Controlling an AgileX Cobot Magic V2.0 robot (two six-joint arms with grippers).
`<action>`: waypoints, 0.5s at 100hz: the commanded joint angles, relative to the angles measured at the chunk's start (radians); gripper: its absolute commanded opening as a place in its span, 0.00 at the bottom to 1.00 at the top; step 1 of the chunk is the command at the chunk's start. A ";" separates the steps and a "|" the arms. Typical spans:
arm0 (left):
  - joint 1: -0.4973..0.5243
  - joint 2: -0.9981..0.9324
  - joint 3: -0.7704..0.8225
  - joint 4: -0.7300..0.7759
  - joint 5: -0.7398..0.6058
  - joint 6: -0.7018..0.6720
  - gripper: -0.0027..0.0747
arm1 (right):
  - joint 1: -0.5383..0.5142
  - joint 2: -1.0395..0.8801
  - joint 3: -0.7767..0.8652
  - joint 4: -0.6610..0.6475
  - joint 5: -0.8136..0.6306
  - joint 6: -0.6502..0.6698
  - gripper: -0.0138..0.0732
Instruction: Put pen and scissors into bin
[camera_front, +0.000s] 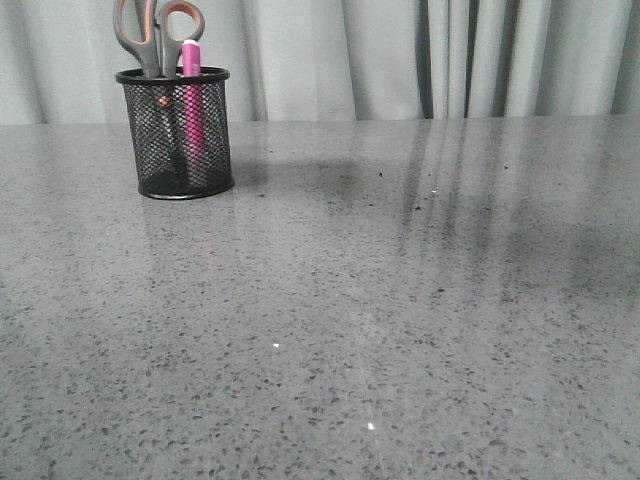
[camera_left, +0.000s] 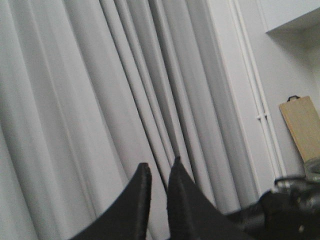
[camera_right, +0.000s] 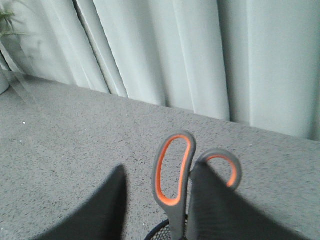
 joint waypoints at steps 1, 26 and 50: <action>-0.008 -0.011 0.008 0.195 -0.018 -0.233 0.01 | -0.005 -0.147 -0.022 -0.050 0.058 -0.010 0.07; -0.006 -0.213 0.192 0.664 0.106 -0.699 0.01 | -0.005 -0.557 0.367 -0.216 0.123 -0.012 0.08; -0.006 -0.425 0.376 0.690 0.204 -0.722 0.01 | -0.005 -1.075 0.819 -0.267 0.245 -0.012 0.08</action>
